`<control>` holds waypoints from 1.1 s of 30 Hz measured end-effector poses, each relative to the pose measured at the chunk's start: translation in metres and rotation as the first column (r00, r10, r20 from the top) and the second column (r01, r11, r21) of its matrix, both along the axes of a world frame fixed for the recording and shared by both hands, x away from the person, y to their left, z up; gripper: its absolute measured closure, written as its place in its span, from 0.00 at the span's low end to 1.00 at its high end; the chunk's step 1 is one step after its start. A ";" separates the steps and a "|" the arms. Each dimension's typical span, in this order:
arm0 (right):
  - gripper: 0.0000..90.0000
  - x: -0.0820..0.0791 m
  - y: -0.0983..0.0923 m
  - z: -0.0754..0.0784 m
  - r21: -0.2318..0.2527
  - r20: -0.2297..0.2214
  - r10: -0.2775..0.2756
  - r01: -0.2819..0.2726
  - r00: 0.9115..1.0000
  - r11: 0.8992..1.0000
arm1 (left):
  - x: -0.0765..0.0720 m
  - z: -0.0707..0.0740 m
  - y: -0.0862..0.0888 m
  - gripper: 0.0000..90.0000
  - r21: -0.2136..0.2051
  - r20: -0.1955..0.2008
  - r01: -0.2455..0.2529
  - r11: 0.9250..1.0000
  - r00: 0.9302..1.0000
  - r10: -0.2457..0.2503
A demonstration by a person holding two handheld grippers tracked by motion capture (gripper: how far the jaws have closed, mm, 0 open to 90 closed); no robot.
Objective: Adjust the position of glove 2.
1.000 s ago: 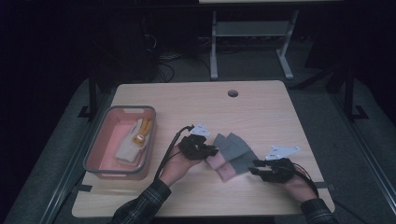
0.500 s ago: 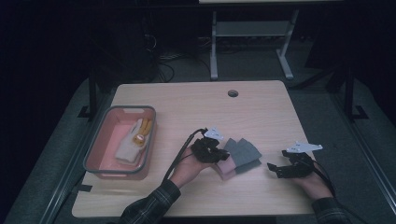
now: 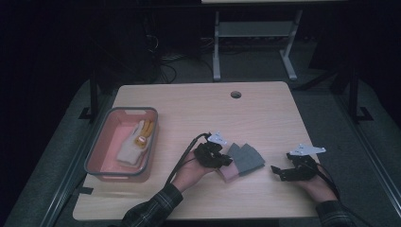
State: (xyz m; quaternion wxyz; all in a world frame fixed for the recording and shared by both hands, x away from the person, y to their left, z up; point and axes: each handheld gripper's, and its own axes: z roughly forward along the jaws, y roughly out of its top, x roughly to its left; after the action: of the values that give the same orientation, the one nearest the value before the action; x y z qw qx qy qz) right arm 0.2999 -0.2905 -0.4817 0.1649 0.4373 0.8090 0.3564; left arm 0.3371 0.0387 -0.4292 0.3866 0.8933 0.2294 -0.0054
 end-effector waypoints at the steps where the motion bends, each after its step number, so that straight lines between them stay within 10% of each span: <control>1: 0.15 0.000 0.000 0.000 0.000 0.000 0.000 0.000 1.000 1.000 | 0.000 0.000 0.000 0.91 0.003 -0.004 0.002 1.000 1.000 -0.002; 10: 0.15 -0.001 0.001 -0.001 -0.010 0.010 0.001 -0.001 1.000 1.000 | 0.000 -0.006 -0.003 0.85 0.041 -0.005 0.020 0.999 1.000 -0.020; 21: 0.15 -0.001 0.001 -0.001 -0.011 0.011 0.001 0.000 1.000 1.000 | 0.008 -0.001 0.002 0.19 0.029 0.022 -0.001 1.000 1.000 0.000; 33: 0.15 -0.001 0.001 -0.001 -0.010 0.010 0.000 0.000 1.000 1.000 | 0.010 -0.025 -0.007 0.14 0.048 -0.032 -0.022 0.999 0.999 0.023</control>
State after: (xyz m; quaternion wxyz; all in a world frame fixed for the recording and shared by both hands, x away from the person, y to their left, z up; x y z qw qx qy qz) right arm 0.2993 -0.2892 -0.4826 0.1713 0.4347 0.8100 0.3544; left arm 0.3467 0.0318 -0.4539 0.3615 0.8993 0.2457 -0.0100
